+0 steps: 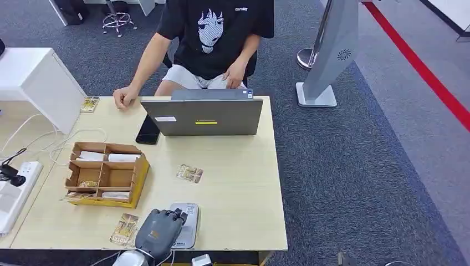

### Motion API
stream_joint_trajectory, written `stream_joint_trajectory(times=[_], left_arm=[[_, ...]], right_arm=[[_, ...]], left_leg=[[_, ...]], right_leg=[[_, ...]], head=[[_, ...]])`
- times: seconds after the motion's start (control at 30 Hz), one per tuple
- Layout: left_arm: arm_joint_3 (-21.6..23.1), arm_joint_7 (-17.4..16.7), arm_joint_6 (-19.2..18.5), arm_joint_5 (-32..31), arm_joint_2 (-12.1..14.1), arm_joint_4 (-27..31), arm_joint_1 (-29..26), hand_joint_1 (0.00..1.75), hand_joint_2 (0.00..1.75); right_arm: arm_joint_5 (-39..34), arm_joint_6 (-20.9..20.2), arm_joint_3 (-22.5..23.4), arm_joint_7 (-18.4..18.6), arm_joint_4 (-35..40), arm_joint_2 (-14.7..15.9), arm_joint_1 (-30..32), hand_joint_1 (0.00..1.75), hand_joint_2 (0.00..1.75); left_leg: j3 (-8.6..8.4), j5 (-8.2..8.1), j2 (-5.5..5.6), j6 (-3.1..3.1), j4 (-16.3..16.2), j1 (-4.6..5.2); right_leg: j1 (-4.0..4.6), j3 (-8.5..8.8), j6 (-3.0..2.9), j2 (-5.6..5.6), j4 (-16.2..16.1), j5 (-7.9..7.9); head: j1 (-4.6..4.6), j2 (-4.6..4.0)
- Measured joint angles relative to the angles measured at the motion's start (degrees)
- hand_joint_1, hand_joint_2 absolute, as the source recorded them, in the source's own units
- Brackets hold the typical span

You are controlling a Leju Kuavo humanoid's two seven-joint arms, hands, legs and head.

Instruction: Pass the card to the sensor for recognition and then transmit it.

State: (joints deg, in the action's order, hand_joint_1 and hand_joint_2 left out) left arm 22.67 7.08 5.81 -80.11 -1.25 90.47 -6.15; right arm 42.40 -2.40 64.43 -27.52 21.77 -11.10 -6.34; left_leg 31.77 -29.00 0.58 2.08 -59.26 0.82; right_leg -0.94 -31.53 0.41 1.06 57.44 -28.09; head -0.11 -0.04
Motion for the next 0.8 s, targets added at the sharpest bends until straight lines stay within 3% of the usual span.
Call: stream_joint_trajectory(times=[0.47,0.8], left_arm=[[0.02,-0.81,1.51,-1.01,1.44,1.42,1.24,1.75,1.75],[-3.19,-0.77,1.27,-0.07,4.15,8.81,5.13,1.75,1.75]], right_arm=[[0.02,-0.18,0.92,0.0,-0.02,0.02,0.01,0.0,1.75],[0.18,-0.68,1.01,0.07,-0.04,0.0,0.0,0.0,1.75]], left_leg=[[0.0,0.0,0.01,0.0,0.0,0.0],[0.01,0.03,0.02,0.01,0.0,-0.01]], right_leg=[[0.0,0.0,0.0,-0.01,0.0,0.0],[0.0,0.01,0.0,-0.04,0.04,0.01]], head=[[-0.02,0.0],[0.0,0.0]])
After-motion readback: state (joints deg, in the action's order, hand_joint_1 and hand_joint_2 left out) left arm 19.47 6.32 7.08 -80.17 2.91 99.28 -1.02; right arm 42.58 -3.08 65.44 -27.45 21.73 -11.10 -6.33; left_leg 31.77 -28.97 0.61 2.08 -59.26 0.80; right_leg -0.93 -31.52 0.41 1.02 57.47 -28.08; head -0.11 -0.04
